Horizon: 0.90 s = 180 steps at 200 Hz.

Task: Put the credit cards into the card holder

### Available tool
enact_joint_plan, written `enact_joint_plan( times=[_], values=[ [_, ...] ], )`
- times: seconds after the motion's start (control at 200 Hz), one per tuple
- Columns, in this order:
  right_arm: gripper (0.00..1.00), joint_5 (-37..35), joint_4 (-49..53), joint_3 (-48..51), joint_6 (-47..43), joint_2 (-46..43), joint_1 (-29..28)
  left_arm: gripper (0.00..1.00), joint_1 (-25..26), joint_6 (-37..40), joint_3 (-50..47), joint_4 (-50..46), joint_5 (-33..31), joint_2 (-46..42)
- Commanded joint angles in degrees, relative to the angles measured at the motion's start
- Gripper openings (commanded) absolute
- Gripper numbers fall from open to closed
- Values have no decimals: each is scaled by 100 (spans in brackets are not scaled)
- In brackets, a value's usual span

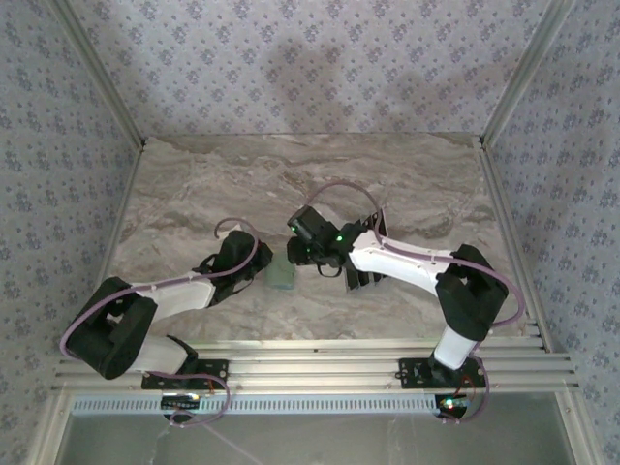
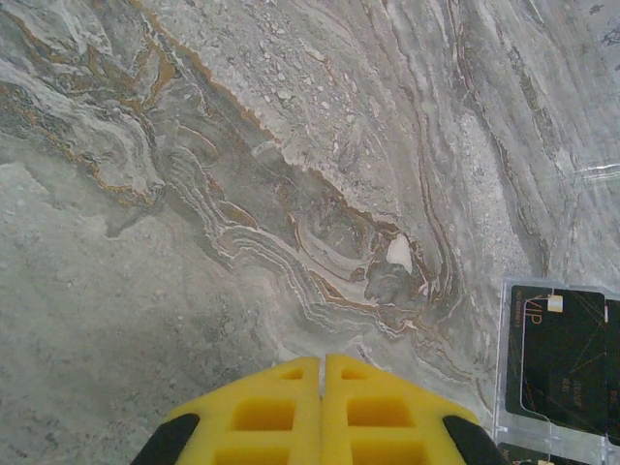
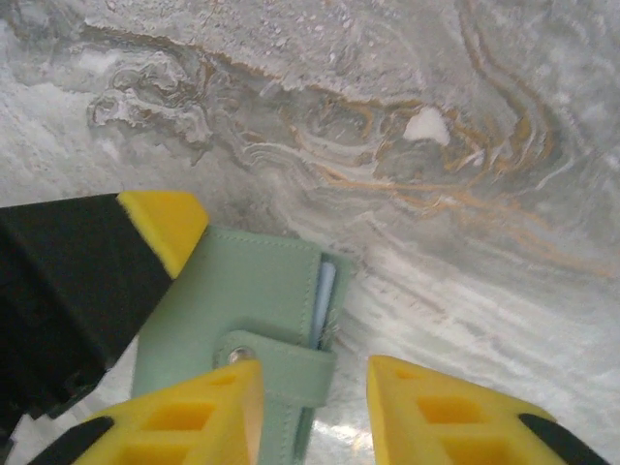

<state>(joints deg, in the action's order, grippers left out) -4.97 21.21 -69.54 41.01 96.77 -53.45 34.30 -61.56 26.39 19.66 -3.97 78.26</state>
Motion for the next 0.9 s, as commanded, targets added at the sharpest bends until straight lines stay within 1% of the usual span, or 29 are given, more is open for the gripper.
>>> enact_joint_plan(
  times=[0.0, 0.21, 0.545, 0.615, 0.685, 0.819, 0.894],
  values=[
    [42, -76, 126, -306, -45, 208, -177, 0, 42, 115, 24, 169, -79, -151],
    [48, -94, 120, -524, -67, 537, -374, 0, 42, 104, 40, 105, -79, -256],
    [48, -122, 159, -744, -82, 944, -455, 0, 43, 65, 49, 56, -98, -384],
    [47, -200, 254, -794, -94, 1003, -473, 0, 42, 48, 59, 60, -96, -401],
    [40, -265, 338, -807, -93, 1041, -477, 0, 49, 48, 63, 63, -106, -399],
    [19, -359, 468, -747, -50, 1064, -477, 0, 42, 23, 59, 73, -113, -400],
    [10, -355, 491, -663, -34, 1040, -467, 0, 41, 31, 50, 73, -130, -410]
  ],
)
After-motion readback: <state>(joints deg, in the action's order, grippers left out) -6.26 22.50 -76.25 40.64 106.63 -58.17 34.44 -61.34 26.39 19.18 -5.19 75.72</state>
